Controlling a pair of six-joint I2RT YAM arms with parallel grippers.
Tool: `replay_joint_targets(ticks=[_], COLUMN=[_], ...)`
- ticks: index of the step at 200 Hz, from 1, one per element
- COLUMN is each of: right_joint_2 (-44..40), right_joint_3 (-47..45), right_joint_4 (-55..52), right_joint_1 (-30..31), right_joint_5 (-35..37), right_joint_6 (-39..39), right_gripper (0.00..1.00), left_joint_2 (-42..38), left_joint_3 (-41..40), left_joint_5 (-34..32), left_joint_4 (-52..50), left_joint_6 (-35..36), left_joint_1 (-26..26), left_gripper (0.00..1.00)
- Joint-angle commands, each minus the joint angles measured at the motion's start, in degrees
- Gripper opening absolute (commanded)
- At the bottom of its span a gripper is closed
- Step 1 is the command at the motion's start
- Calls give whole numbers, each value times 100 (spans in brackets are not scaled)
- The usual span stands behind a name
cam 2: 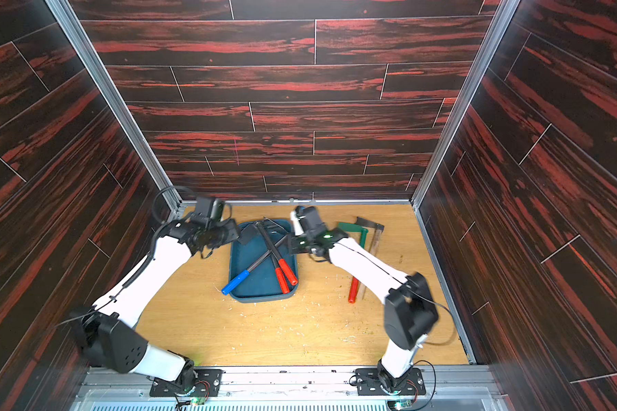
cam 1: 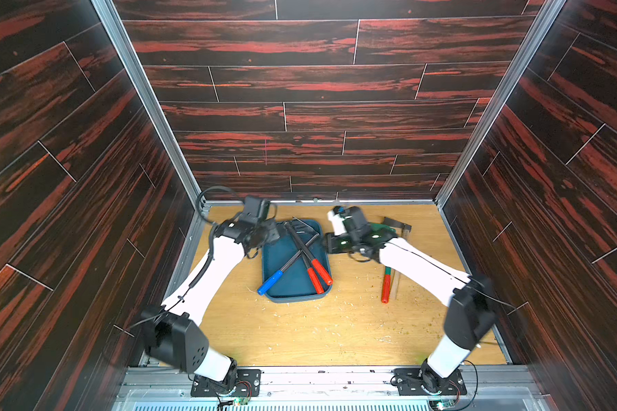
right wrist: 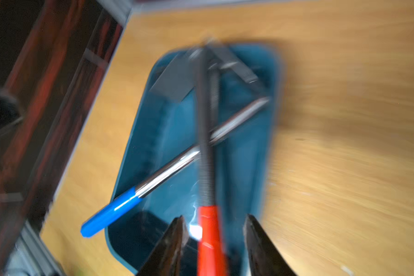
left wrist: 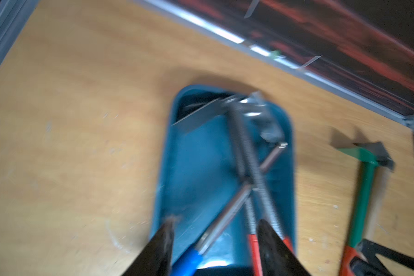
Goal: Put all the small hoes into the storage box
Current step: Place the hoe in the storage box, then move the hoe to the center of the board.
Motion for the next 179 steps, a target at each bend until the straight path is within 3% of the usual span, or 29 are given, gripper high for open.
replay_joint_targets(ticks=[1,55,102,140,179], right_joint_2=[-469,-1344,-1345,-820,255], right_joint_3=[-318,-958,-1255,-1332,-678], right_joint_4=[-32,-480,-1027,-841,-633], right_joint_1=[-467,-1507,-2084,-2663,-3042], right_joint_5=[328,801,1090,710,535], right_joint_6=[288,495,593,673,531], right_gripper=[46,46,44,43,42], left_joint_2=[578,2307,3467,3141,2142], left_joint_3=[621,2591,4027,3702,2501], left_joint_5=[-254,-254,-103,-24,218], left_joint_4=[-436,-1005,-1635,-1428,-884], left_joint_6=[242,542,605,382,131], left_joint_1=[-372,-1155,-1561,-1475,-1004], left_gripper=[59,58,57,56,56])
